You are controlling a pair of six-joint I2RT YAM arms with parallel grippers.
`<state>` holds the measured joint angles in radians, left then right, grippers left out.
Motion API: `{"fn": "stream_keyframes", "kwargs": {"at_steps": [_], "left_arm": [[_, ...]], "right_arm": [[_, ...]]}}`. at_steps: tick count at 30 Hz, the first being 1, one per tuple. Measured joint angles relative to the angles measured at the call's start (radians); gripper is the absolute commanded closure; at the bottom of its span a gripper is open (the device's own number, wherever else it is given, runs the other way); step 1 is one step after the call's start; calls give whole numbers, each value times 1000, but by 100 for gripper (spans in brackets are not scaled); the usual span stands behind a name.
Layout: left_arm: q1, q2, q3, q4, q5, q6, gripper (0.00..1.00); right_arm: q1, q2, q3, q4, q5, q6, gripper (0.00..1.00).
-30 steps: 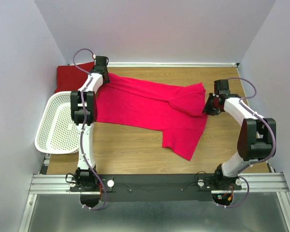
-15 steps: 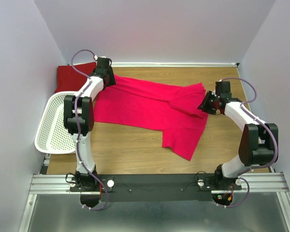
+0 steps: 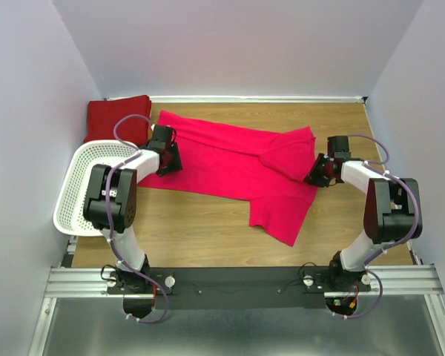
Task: Fold and stack the t-shirts
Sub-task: Fold the tshirt
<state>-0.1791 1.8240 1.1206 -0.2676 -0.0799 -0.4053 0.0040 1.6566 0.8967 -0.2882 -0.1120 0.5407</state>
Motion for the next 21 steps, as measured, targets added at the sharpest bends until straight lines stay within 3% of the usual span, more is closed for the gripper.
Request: {"fn": "stream_keyframes", "kwargs": {"at_steps": [6, 13, 17, 21], "left_arm": [[-15, -160, -204, 46, 53, -59, 43], [-118, -383, -430, 64, 152, -158, 41], [-124, -538, -470, -13, 162, -186, 37], [-66, -652, -399, -27, 114, -188, 34]], "right_arm": [[-97, -31, -54, 45, 2, 40, 66], [-219, -113, -122, 45, 76, 80, 65], [-228, -165, -114, 21, 97, 66, 58], [-228, -171, -41, 32, 52, 27, 57]]}}
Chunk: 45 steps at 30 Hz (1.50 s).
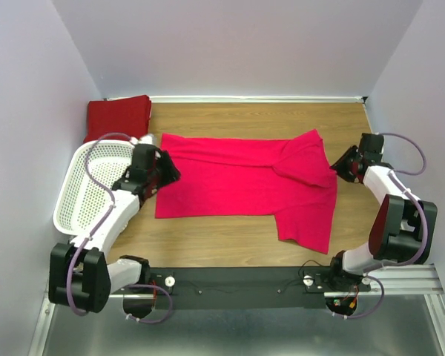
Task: Fold and stack the t-shirts
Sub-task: Fold the tshirt
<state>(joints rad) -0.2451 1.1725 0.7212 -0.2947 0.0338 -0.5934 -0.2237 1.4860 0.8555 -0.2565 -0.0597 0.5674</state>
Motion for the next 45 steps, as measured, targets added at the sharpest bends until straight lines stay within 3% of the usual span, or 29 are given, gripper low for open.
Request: {"fn": "stream_keyframes", "kwargs": {"at_steps": [4, 7, 14, 23, 37, 45], "left_arm": [[172, 37, 86, 55, -32, 6, 25], [227, 142, 143, 105, -38, 8, 24], [230, 405, 260, 178, -17, -11, 41], [230, 613, 397, 201, -63, -42, 49], [216, 737, 492, 188, -132, -66, 53], [200, 774, 499, 179, -152, -65, 72]], "right_arm": [[0, 39, 112, 31, -86, -40, 55], [0, 105, 215, 59, -160, -79, 55], [0, 228, 309, 99, -284, -119, 54], [0, 230, 289, 129, -362, -124, 54], [0, 230, 271, 151, -391, -124, 54], [0, 231, 271, 152, -398, -124, 54]]}}
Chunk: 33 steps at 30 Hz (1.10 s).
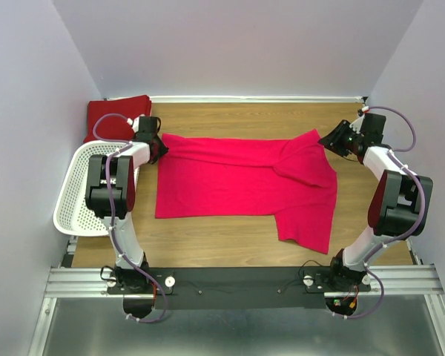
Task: Fold and stack the t-shirts
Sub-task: Fold the tshirt
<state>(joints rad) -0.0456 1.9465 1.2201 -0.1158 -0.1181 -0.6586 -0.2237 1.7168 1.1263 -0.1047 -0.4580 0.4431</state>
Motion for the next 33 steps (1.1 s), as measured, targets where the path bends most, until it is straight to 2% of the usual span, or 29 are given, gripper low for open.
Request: {"fn": "stream_keyframes", "kwargs": {"at_steps": [5, 22, 27, 31, 33], "left_arm": [[-5, 0, 6, -16, -24, 3, 86], [-29, -77, 8, -98, -53, -5, 86], [-29, -97, -25, -106, -56, -13, 83], [-29, -97, -34, -108, -56, -19, 73], [-29, -97, -34, -108, -60, -18, 64]], "right_arm": [[0, 0, 0, 0, 0, 0, 54], [0, 0, 0, 1, -2, 0, 54], [0, 11, 0, 4, -2, 0, 54], [0, 19, 0, 4, -2, 0, 54], [0, 21, 0, 5, -2, -1, 54]]}}
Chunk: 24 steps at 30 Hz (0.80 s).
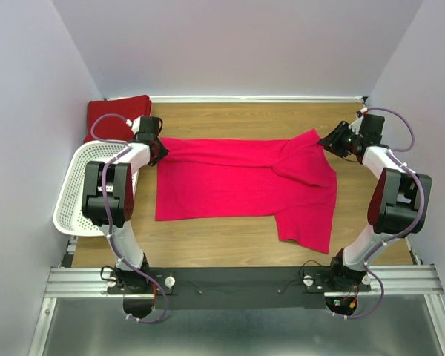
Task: Fold and stack the t-shirts
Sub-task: Fold the tshirt
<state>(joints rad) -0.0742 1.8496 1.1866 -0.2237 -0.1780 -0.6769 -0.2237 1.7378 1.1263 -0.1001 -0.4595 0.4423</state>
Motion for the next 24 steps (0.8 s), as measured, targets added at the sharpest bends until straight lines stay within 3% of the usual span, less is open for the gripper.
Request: {"fn": "stream_keyframes", "kwargs": {"at_steps": [1, 5, 10, 17, 24], "left_arm": [[0, 0, 0, 2, -3, 0, 59], [0, 3, 0, 2, -10, -1, 54], [0, 3, 0, 4, -11, -1, 54], [0, 3, 0, 6, -12, 7, 72], [-14, 3, 8, -1, -31, 17, 80]], "right_arm": [[0, 2, 0, 1, 0, 0, 53], [0, 4, 0, 1, 0, -2, 54], [0, 4, 0, 2, -1, -3, 54], [0, 4, 0, 1, -2, -2, 54], [0, 4, 0, 2, -2, -2, 54]]}}
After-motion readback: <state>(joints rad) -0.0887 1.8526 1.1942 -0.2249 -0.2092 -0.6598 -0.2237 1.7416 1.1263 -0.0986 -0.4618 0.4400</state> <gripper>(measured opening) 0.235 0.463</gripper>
